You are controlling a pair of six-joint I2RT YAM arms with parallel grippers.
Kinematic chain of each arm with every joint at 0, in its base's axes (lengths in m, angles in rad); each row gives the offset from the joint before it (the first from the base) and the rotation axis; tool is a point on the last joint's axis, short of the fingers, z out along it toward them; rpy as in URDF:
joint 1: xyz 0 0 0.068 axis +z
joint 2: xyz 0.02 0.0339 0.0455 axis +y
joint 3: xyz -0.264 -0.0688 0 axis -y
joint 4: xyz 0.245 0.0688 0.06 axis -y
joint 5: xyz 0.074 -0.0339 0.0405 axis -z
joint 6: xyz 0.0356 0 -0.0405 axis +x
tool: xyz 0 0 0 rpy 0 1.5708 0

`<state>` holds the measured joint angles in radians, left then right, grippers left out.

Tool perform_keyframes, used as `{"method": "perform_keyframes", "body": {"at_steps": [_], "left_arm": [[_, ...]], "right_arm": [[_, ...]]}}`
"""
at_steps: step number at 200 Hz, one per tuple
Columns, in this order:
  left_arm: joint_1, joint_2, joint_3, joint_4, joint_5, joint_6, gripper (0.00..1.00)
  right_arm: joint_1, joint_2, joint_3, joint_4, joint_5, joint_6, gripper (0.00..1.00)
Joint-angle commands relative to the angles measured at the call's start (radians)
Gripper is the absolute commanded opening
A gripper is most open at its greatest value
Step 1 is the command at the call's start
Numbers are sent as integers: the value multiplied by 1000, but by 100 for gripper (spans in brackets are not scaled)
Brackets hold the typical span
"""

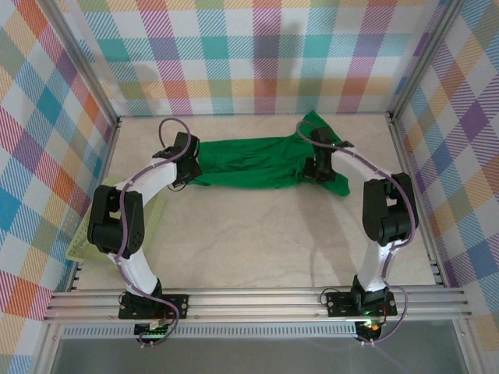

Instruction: Fold the inside-out t-shirt

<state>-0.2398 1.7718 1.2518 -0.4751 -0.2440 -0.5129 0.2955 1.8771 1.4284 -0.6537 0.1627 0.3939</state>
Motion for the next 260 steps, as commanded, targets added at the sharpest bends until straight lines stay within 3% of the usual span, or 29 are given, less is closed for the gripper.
{"method": "perform_keyframes", "body": {"at_steps": [1, 68, 90, 106, 132, 178, 211, 260], "left_arm": [[8, -32, 0, -3, -1, -14, 0], [8, -46, 3, -23, -15, -3, 0], [8, -49, 3, -25, -14, -1, 0], [8, -52, 3, -29, -18, 2, 0], [8, -57, 1, -28, -23, 1, 0], [9, -55, 4, -28, -20, 3, 0], [10, -51, 2, -24, -15, -2, 0], [9, -54, -2, -22, -11, -2, 0]], "right_arm": [[20, 40, 148, -154, 69, -68, 0], [9, 357, 557, -268, -10, -118, 14], [-6, 393, 647, -303, -11, -140, 39], [-9, 349, 624, -280, -11, -169, 44], [-13, 261, 528, -245, -9, -195, 45], [-34, 127, 278, -94, -115, -164, 45], [-39, 153, 248, -50, -159, -169, 41], [-39, 213, 256, 6, -130, -181, 38]]}}
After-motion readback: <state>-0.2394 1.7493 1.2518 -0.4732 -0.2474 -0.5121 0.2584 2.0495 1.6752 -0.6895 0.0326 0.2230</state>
